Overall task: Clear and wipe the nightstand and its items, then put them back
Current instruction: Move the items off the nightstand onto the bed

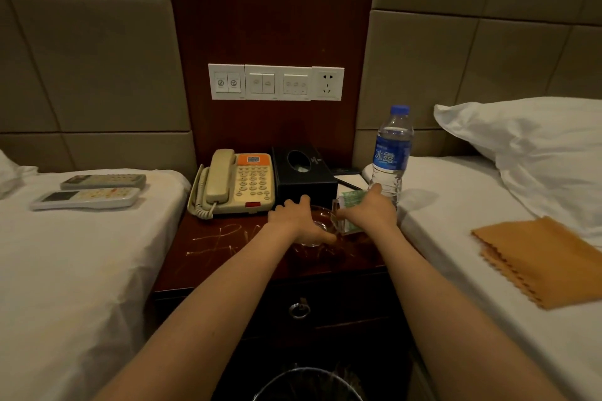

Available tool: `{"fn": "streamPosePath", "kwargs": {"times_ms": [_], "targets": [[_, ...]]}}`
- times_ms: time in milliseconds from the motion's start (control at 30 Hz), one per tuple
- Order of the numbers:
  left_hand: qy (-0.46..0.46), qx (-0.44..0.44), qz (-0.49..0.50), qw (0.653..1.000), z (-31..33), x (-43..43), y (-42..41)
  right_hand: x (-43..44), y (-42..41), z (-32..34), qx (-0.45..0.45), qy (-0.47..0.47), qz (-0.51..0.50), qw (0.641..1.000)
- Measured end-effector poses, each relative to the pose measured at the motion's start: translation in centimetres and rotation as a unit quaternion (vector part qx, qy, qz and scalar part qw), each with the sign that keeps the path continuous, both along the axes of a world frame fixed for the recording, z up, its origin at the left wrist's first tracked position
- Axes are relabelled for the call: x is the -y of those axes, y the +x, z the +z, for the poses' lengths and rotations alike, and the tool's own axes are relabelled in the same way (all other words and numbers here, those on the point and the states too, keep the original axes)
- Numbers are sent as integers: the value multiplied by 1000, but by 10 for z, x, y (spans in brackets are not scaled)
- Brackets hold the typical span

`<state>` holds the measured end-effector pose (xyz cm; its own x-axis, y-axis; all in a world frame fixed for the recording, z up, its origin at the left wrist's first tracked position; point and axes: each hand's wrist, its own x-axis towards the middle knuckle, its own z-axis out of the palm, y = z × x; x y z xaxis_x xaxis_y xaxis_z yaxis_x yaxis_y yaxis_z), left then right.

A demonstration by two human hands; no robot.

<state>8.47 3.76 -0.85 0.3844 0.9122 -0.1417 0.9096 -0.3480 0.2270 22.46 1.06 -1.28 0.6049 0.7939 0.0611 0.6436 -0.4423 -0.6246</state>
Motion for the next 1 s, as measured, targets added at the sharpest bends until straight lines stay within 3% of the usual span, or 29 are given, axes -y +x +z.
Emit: {"fn": "streamPosePath", "kwargs": {"times_ms": [200, 500, 1000], "targets": [[39, -24, 25, 999, 13, 1, -9, 8, -1, 16, 43, 24, 45, 998], [93, 52, 57, 993, 60, 2, -72, 15, -37, 45, 34, 36, 119, 992], [126, 31, 198, 972, 78, -8, -224, -24, -168, 66, 11, 17, 312, 950]]}}
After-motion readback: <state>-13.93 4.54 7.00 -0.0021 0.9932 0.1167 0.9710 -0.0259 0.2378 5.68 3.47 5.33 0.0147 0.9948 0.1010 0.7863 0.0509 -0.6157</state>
